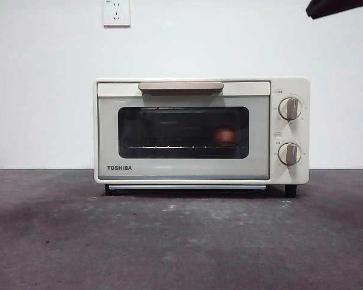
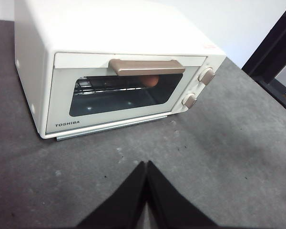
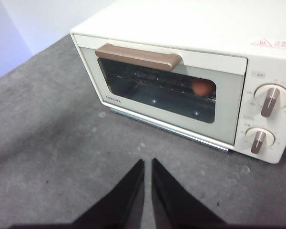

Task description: Eggoven

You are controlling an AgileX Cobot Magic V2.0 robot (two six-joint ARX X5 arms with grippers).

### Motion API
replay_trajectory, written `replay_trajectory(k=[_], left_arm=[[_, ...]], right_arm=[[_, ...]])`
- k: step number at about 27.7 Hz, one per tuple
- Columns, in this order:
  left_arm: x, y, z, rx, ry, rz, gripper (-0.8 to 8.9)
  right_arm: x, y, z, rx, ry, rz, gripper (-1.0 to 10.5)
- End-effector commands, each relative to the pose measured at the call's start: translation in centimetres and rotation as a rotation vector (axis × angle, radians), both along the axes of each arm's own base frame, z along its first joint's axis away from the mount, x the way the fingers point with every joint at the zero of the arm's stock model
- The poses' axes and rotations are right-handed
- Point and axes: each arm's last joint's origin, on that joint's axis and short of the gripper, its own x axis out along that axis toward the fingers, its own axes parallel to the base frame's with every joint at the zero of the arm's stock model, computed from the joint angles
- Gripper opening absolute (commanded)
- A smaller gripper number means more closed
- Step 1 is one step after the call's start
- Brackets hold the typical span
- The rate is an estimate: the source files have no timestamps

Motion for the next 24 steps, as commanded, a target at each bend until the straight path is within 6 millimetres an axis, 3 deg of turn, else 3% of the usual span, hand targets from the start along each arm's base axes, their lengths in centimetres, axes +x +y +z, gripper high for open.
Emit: replay_trajectory(k=[1,24], left_arm=[[-0.28,0.05,0.58,0.009,-0.037,-0.005,0.07],[-0.28,0.05,0.29,0.018,-0.006,-0.005,0.07]], right_arm=[[0.06,0.16,0.06,-0.021,-0.028,0.016,0.1],[0.06,0.13,0.18,-0.020,-0.042,0.009,0.1]])
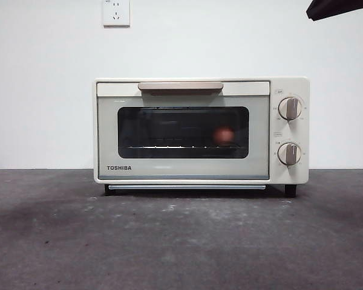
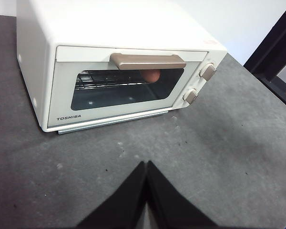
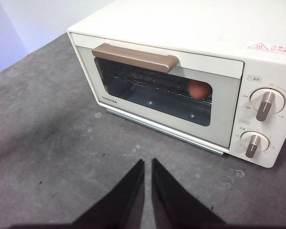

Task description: Eggoven

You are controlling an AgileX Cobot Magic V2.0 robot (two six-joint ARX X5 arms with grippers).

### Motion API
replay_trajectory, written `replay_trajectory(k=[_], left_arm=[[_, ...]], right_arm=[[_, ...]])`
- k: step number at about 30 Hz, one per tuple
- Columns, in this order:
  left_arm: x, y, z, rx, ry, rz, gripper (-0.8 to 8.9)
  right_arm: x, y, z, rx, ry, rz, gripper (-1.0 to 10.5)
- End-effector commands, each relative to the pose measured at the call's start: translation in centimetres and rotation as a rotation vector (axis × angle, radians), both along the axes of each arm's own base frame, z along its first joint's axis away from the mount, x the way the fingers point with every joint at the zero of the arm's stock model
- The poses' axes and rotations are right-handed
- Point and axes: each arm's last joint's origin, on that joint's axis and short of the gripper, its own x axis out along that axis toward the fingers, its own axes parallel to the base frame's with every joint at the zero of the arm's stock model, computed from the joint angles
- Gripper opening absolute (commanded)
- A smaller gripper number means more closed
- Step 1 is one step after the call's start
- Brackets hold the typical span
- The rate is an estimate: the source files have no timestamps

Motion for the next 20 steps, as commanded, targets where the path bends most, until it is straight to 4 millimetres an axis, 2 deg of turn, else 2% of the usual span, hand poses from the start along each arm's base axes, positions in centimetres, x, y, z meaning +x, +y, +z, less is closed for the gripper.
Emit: replay_trajectory(k=[1,6,11,15,17,20], left_arm=[[0.1,-0.1,0.5,0.032,-0.050,-0.017,0.07],[-0.2,0.4,0.8,0.182,-0.215,-0.026,0.07],[-0.9,2.1,0.8,0.242,-0.432,0.140,0.07],[-1.5,3.1,-1.3,0.266,-0.537,0.319,0.07],[-1.7,3.5,-3.0,0.275,-0.566,0.406,0.08],[-2.0,3.8,-5.7,0.270,-0.579,0.442,0.07]], right_arm=[[0.0,0.1,0.2,-0.002,-0.015,0.007,0.1],[0.0,0.1,0.2,-0.002,-0.015,0.007,0.1],[0.0,0.1,0.2,-0.002,-0.016,0.007,0.1],[0.0,0.1,0.2,-0.002,-0.016,0.007,0.1],[0.0,0.1,0.2,-0.002,-0.015,0.007,0.1],[0.0,0.1,0.2,-0.002,-0.016,0.007,0.1]])
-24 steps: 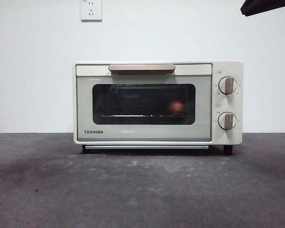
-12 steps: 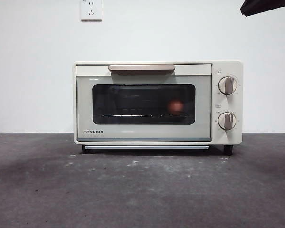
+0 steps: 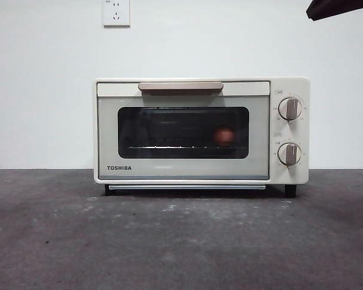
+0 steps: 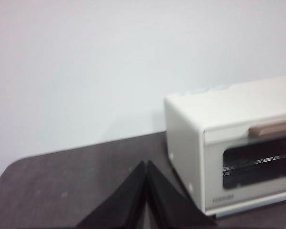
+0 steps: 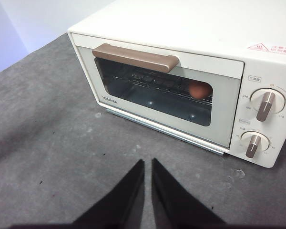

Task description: Eggoven

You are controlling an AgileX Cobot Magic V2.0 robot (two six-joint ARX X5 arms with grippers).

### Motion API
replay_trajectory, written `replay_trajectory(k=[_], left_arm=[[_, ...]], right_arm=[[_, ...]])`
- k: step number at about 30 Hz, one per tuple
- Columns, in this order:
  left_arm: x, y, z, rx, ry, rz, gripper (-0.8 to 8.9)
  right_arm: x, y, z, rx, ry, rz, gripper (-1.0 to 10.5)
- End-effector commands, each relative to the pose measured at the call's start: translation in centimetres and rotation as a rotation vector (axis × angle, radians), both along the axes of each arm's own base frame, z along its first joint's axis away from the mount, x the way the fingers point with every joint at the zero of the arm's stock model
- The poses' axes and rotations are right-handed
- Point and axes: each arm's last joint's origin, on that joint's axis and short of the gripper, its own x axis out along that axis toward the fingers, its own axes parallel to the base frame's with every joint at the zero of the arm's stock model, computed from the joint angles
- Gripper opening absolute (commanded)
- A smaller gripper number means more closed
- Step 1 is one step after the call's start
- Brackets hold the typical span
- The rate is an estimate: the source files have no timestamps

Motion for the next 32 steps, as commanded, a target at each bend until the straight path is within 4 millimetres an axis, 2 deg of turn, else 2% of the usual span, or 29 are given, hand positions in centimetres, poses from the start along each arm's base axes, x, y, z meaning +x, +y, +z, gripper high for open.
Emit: replay_trajectory(k=[1,6,15,22,32], left_arm=[[-0.2,0.1,-2.2,0.004,-0.012,0.018,0.07],[-0.3,0.4,-6.1,0.000,0.033,0.047,0.08],[-0.1,0.5,-10.7,-0.003,0.099,0.060,0.07],[-0.1,0.5,-12.9,-0.037,0.252,0.061,0.08],[-0.1,0.5,-12.8,-0.071,0.250,0.062,0.08]], right_arm=[[0.0,0.1,0.2,-0.002,-0.016,0.007,0.1],[0.0,0.1,0.2,-0.001,-0.016,0.007,0.1],[0.0,0.1,0.2,-0.001,-0.016,0.007,0.1],[0.0,0.1,0.2,-0.001,-0.016,0.007,0.1],[0.0,0.1,0.2,-0.001,-0.016,0.007,0.1]])
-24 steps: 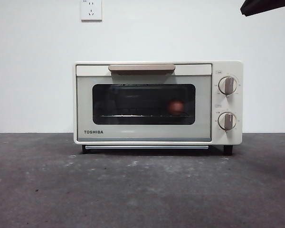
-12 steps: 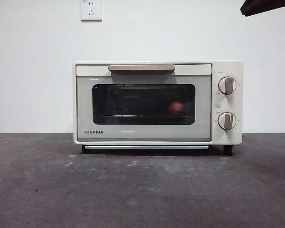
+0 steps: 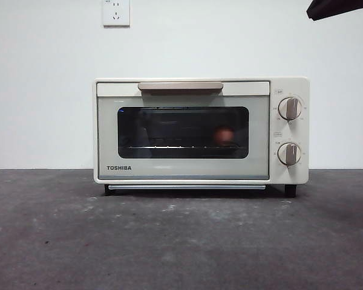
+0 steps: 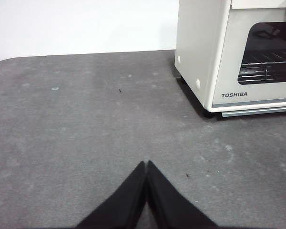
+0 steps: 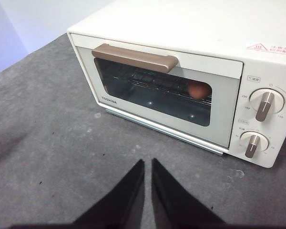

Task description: Eggoven

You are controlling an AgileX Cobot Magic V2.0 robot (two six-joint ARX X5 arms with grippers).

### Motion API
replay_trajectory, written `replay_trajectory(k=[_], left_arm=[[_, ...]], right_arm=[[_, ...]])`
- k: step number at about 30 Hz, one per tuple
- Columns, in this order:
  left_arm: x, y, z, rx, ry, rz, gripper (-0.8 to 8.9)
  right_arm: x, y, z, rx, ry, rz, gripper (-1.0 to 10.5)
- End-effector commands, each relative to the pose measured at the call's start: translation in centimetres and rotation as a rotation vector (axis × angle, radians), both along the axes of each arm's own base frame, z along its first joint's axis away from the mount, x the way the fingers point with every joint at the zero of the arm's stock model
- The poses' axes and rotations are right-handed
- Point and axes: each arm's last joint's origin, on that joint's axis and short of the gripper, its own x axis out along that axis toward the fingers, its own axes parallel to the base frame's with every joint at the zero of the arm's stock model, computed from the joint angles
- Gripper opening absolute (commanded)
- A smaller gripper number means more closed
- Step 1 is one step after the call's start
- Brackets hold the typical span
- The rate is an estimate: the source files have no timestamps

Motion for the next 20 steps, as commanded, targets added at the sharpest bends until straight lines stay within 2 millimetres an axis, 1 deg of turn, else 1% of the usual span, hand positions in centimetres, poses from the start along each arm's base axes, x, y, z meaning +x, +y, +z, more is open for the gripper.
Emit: replay_trajectory(k=[1,15,17,20], left_arm=[[0.1,0.0,-0.8,-0.011,0.017,0.003,0.08],[0.1,0.0,-0.8,-0.011,0.016,0.003,0.08],[0.1,0.0,-0.8,-0.011,0.016,0.003,0.08],[0.1,0.0,-0.8,-0.011,0.016,0.003,0.08]], right_arm=[[0.0,0.1,0.2,-0.001,-0.016,0.007,0.1],[0.0,0.1,0.2,-0.004,-0.015,0.008,0.1],[-0.2,-0.4,0.5,-0.030,-0.063,-0.025,0.1],[-0.8,-2.0,1.1,-0.041,-0.139,-0.129,0.1]])
